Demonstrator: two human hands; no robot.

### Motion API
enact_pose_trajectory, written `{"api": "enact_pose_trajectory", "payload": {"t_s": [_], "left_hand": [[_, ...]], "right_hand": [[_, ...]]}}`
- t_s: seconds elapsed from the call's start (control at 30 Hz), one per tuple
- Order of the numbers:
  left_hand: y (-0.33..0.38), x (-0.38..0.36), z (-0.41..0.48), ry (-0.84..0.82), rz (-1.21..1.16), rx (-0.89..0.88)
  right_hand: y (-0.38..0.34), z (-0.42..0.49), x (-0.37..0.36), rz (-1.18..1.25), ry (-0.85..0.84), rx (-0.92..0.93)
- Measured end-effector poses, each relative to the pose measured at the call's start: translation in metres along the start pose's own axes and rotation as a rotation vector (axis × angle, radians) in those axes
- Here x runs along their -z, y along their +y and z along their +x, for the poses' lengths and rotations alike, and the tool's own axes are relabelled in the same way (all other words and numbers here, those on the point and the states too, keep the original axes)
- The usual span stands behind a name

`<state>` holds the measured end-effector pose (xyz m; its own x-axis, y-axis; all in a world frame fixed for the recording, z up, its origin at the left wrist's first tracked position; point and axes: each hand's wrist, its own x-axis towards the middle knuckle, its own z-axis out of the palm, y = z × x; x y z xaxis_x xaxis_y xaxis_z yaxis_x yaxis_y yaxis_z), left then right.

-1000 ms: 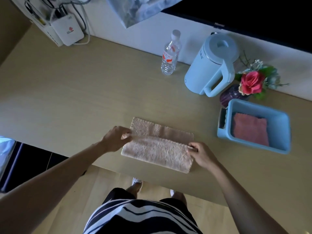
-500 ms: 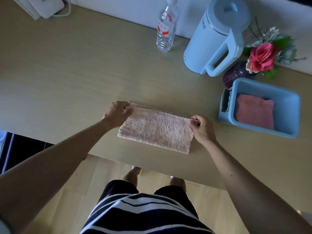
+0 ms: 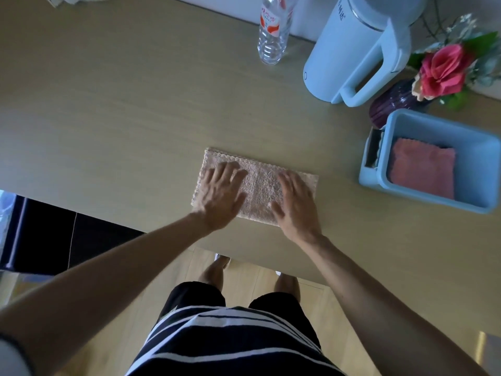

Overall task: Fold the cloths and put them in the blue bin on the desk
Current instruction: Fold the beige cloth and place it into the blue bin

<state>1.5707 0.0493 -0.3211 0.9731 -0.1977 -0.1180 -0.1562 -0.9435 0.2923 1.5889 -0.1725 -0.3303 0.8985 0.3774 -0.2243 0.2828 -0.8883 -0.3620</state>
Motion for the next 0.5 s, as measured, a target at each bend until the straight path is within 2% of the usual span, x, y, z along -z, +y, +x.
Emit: {"api": "enact_pose_trajectory", "payload": {"t_s": [0.1,0.3,0.4,0.5], "left_hand": [[0.019,-0.033,-0.01,-0.123,-0.025,0.132],[0.023,-0.057,-0.016,-0.108,-0.067,0.165],[0.013,-0.057,-0.01,-0.114,-0.022,0.081],[-0.009,-0.049,0.014,-0.141,0.024,-0.099]], "right_hand": [[-0.009,-0.005,-0.023,-0.051,-0.095,-0.018],[0.012,-0.027,-0.028,-0.195,-0.101,-0.048],[0.017,-0.045,-0.026,-0.207,-0.083,-0.082],[0.01,-0.067,-0.026,-0.178,-0.05,-0.122]]}}
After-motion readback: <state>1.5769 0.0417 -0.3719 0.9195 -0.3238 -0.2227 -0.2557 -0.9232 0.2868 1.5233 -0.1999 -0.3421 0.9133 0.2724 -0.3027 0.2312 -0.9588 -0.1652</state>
